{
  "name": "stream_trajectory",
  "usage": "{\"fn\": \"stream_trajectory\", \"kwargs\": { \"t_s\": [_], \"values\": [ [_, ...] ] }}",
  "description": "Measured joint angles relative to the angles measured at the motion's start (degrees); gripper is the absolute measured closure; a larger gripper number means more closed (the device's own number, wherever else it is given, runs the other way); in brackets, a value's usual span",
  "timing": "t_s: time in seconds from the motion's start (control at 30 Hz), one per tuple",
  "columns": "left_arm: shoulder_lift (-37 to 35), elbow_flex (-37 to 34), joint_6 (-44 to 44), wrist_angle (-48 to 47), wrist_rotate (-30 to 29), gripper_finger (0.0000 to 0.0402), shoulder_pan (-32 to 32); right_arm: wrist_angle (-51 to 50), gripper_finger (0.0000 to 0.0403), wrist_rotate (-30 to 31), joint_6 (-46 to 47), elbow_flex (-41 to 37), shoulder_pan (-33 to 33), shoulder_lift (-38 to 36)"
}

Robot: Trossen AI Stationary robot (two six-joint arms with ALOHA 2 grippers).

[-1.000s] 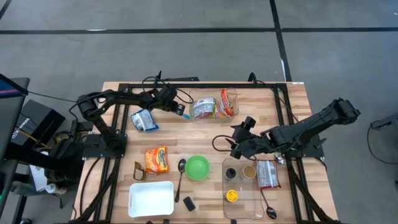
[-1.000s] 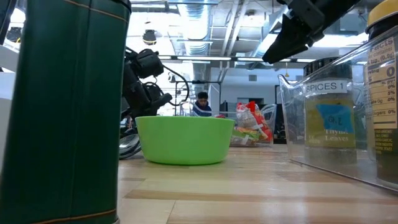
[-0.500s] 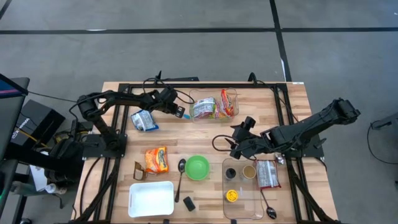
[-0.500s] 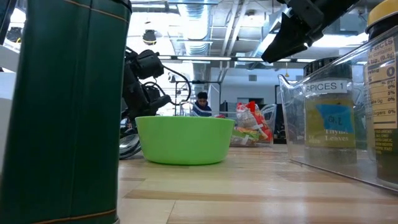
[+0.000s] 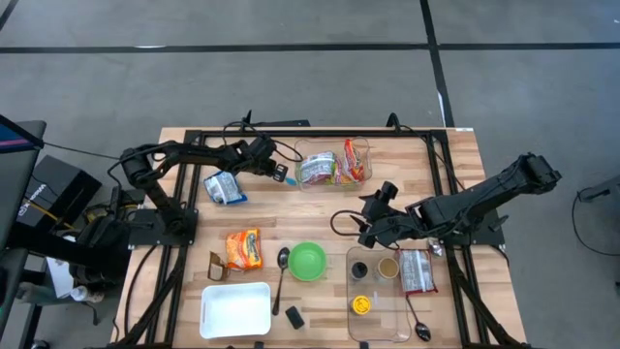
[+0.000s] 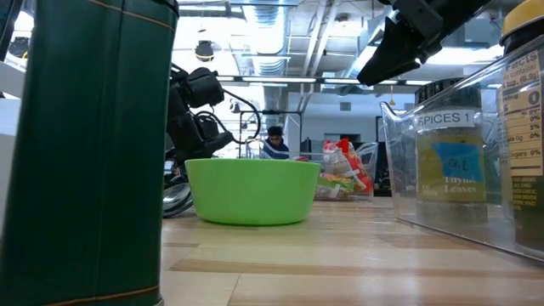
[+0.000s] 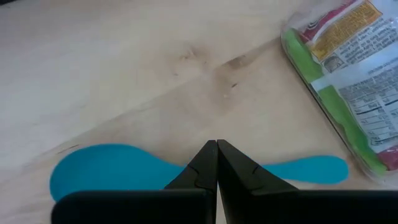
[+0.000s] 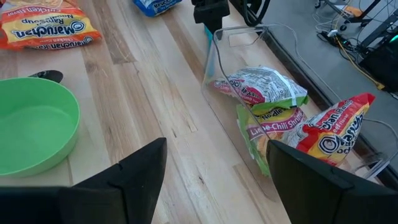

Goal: Pick & Place Food Item
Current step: Put the blue baby spoon into the white bin

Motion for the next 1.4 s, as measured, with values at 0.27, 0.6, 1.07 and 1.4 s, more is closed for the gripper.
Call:
{"fn": "stream_trajectory", "kwargs": {
  "t_s": [0.27, 0.6, 1.07, 1.4],
  "values": [
    [1.17, 0.0, -0.2, 0.38, -0.24, 0.0401, -0.66, 0.0, 0.0133, -0.02, 0.0, 0.0, 0.0, 0.0],
    [2.16, -0.04, 0.66, 1.14, 0.18, 0.0401, -0.72, -0.01, 0.0133, -0.04, -0.11, 0.0, 0.0, 0.0],
    [-2.51, -0.07, 2.07, -3.47, -1.17, 0.0401, -3.27, -0.02, 0.0133, -0.17, -0.11, 0.0, 0.0, -0.04],
    [-2.14, -0.02, 2.19, 0.0, -2.16, 0.0401, -4.0, -0.02, 0.0133, -0.2, -0.07, 0.01, 0.04, -0.04]
  ]
}}
